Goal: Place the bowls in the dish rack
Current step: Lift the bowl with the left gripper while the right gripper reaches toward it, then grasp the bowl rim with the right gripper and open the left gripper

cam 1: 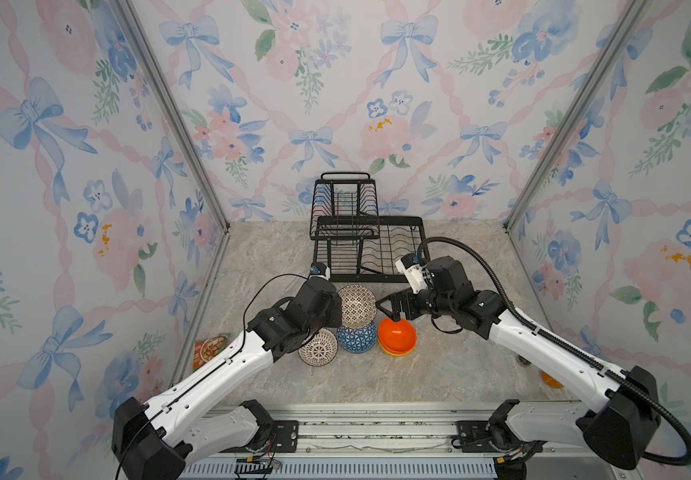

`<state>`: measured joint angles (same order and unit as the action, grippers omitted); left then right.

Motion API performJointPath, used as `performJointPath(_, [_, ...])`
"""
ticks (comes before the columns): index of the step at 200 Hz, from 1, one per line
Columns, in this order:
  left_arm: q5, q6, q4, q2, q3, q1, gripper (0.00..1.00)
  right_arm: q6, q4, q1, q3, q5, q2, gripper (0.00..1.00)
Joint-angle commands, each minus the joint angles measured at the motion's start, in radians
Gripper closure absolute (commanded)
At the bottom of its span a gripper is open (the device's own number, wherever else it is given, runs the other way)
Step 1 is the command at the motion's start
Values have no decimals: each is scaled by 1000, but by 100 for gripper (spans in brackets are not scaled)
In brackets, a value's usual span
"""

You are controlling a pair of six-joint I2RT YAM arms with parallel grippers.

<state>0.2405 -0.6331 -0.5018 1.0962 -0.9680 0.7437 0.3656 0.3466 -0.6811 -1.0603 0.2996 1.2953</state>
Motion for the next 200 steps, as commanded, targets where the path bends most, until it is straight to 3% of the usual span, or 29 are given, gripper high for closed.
performJointPath(1, [35,-20,171,7,-6,21,100,68,-45,-22,-28,-28,36,1])
performJointPath(68, [26,-14,245,42,-12,60,100,132,-88,-29,-25,-108,88,14])
performJointPath(100, [28,-19,267,34,11,72,100,149,-100,-30,-25,-109,103,34])
performJointPath(145, [24,-14,302,22,29,79,100,154,-100,-32,-21,-103,110,46])
performJointPath(200, [3,-8,333,22,47,83,100,154,-94,-33,-21,-109,108,75])
